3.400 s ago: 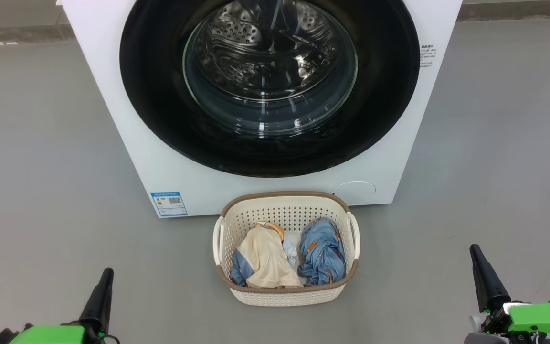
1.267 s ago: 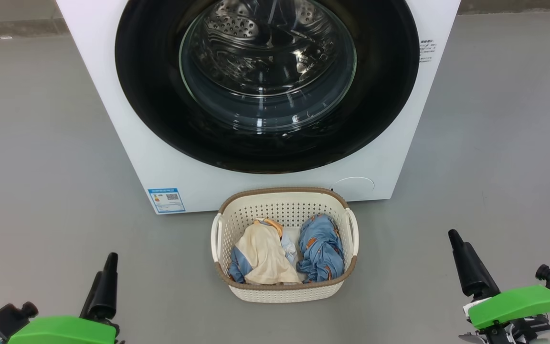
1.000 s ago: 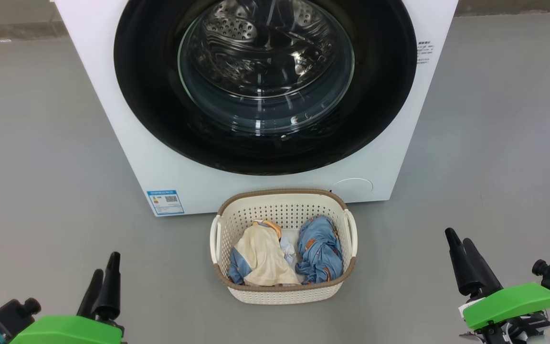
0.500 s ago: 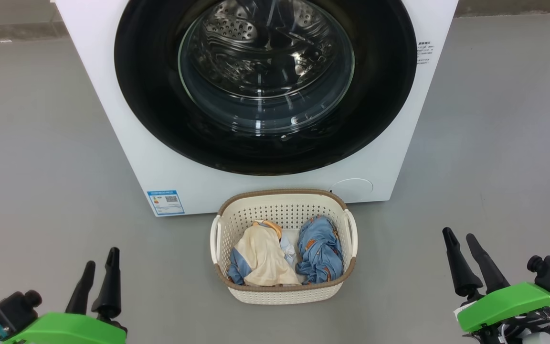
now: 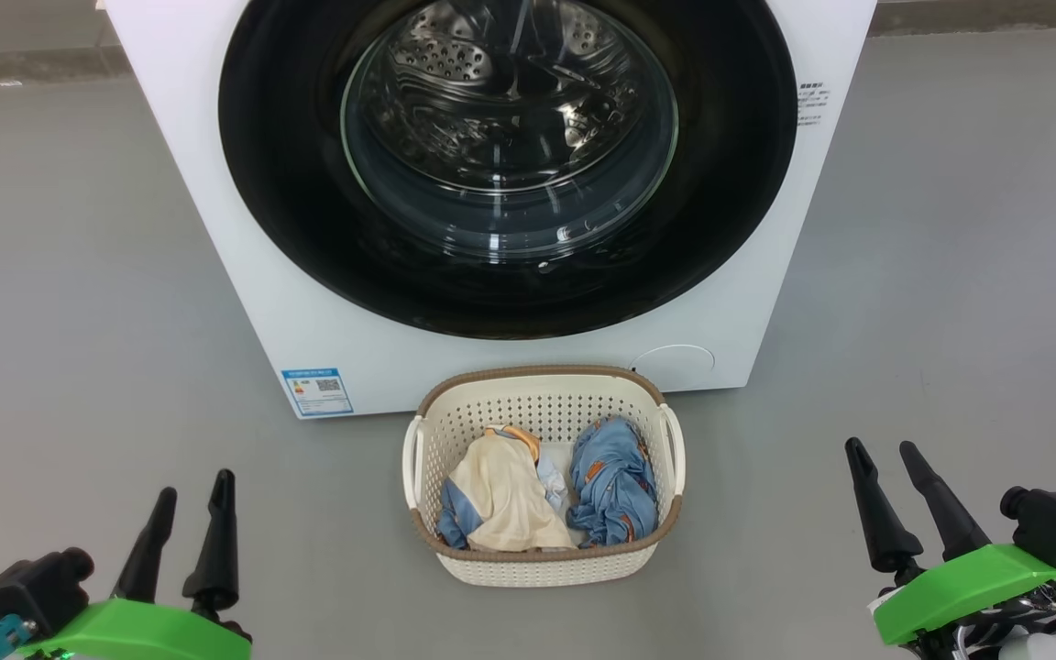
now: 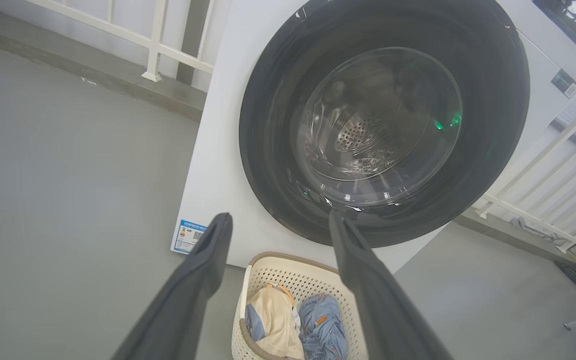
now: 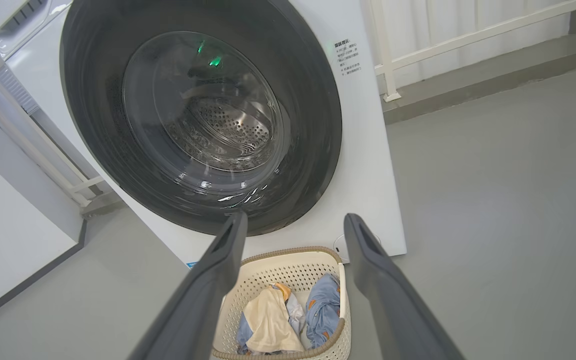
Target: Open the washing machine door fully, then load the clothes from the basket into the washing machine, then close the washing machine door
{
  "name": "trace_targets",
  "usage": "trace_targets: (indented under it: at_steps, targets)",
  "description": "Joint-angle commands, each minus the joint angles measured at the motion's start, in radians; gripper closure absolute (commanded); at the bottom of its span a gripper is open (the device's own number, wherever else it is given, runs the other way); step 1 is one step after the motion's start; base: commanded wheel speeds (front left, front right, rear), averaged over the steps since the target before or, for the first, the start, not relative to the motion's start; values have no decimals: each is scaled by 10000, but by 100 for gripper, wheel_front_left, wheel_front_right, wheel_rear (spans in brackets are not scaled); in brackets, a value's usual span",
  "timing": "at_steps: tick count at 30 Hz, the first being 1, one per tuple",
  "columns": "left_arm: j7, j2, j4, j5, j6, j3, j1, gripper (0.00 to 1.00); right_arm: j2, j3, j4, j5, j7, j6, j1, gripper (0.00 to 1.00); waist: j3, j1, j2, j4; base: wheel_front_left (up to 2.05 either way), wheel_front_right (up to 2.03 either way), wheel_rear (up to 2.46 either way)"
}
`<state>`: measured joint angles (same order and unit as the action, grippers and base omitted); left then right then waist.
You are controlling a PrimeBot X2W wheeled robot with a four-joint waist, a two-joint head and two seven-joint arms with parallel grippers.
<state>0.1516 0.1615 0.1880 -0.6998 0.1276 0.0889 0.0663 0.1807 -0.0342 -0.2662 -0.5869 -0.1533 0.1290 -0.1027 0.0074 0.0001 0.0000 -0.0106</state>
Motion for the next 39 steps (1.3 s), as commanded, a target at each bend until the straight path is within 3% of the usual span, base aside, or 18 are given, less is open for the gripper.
trace_targets:
  at_steps: [1,32,39]
  targets:
    - [140,285,-324,293,22,-233,355,0,203,-227,275,348,-140,13,-444,0,-9,-1,0,-7,0,0,0]
    - [1093,566,-427,3580,31,-26,331,0,495,-484,-87,3856,-1075,17,-731,0,-107,-1,0,-62,0,0,0]
    - [1102,554,-392,3541,31,-59,332,0,507,-481,-106,3890,-1085,17,-759,0,-96,-1,0,-64,0,0,0]
